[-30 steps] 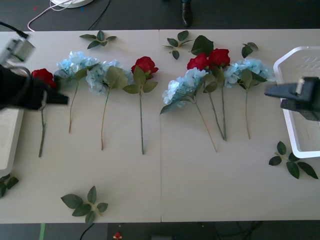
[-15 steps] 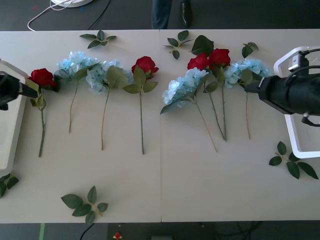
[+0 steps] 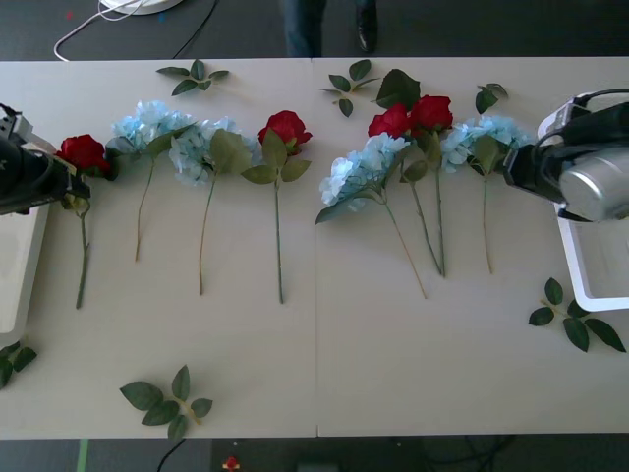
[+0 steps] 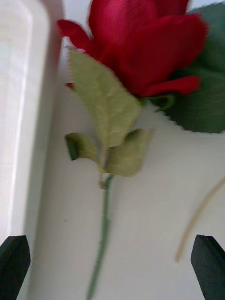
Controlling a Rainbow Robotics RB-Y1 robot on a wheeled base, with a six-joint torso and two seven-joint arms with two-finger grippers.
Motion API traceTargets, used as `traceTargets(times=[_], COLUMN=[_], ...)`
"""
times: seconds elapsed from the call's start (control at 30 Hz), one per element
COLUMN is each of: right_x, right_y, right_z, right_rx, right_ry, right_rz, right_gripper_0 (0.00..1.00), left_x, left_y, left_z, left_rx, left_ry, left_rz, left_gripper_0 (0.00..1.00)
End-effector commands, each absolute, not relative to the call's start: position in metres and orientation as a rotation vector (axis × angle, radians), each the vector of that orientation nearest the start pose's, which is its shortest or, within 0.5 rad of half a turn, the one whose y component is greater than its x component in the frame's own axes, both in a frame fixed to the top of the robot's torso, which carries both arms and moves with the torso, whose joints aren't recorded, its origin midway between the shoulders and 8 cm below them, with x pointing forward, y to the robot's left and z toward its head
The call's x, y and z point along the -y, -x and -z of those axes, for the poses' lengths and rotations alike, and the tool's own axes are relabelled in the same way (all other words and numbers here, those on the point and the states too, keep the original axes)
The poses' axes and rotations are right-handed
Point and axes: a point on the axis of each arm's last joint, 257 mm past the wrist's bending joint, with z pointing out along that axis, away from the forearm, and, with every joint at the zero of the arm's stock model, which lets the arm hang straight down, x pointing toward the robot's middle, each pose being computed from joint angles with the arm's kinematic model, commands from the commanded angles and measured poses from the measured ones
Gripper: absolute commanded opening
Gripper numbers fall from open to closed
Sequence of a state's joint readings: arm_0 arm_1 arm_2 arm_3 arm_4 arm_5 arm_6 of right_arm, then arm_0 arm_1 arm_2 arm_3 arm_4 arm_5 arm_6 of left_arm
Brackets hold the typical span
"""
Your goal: Place the red flowers into the right box and the blue flowers into the left box. If a person shows an open palm, hand one flower to the person first, then continue sorting.
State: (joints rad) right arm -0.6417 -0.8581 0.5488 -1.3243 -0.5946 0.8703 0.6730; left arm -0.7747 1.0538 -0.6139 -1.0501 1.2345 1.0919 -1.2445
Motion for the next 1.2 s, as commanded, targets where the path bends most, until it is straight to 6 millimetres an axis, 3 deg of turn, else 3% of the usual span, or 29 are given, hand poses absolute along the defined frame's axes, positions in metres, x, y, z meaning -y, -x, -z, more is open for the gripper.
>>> traceTargets(times=[0.03, 0.27, 0.47, 0.53, 0.57, 0.6, 0.63, 0.67, 0.87, 1.2], right_x=[0.325, 0.309, 0.305, 0.305, 0.305, 0.305, 0.304, 0.304, 0.302, 0.302], right_y=[-0.634, -0.645, -0.654, -0.657, -0.658, -0.658, -0.658, -0.658, -0.659, -0.660], right_z=[0.234, 0.259, 0.267, 0.268, 0.269, 0.268, 0.269, 0.269, 0.267, 0.266], right_rx=[-2.268, -2.288, -2.280, -2.273, -2.271, -2.269, -2.269, -2.269, -2.265, -2.263], right_ry=[-0.323, -0.284, -0.271, -0.270, -0.273, -0.272, -0.276, -0.277, -0.271, -0.268], right_rz=[-0.056, -0.050, -0.044, -0.048, -0.052, -0.054, -0.060, -0.062, -0.068, -0.068], right_gripper_0=[1.00, 1.00, 0.98, 0.69, 0.43, 0.29, 0.04, 0.00, 0.00, 0.00], left_x=[-0.450, -0.436, -0.420, -0.416, -0.413, -0.413, -0.409, -0.408, -0.406, -0.401], left_y=[-0.566, -0.588, -0.601, -0.603, -0.602, -0.603, -0.603, -0.603, -0.605, -0.597], left_z=[0.221, 0.242, 0.254, 0.254, 0.256, 0.256, 0.257, 0.256, 0.254, 0.280], left_rx=[-2.593, -2.560, -2.534, -2.534, -2.539, -2.537, -2.540, -2.539, -2.537, -2.560], left_ry=[0.454, 0.513, 0.506, 0.494, 0.489, 0.486, 0.483, 0.481, 0.452, 0.433], left_rz=[0.093, 0.133, 0.156, 0.158, 0.163, 0.161, 0.173, 0.174, 0.171, 0.157], left_gripper_0=[1.00, 1.00, 1.00, 1.00, 1.00, 1.00, 1.00, 1.00, 1.00, 1.00])
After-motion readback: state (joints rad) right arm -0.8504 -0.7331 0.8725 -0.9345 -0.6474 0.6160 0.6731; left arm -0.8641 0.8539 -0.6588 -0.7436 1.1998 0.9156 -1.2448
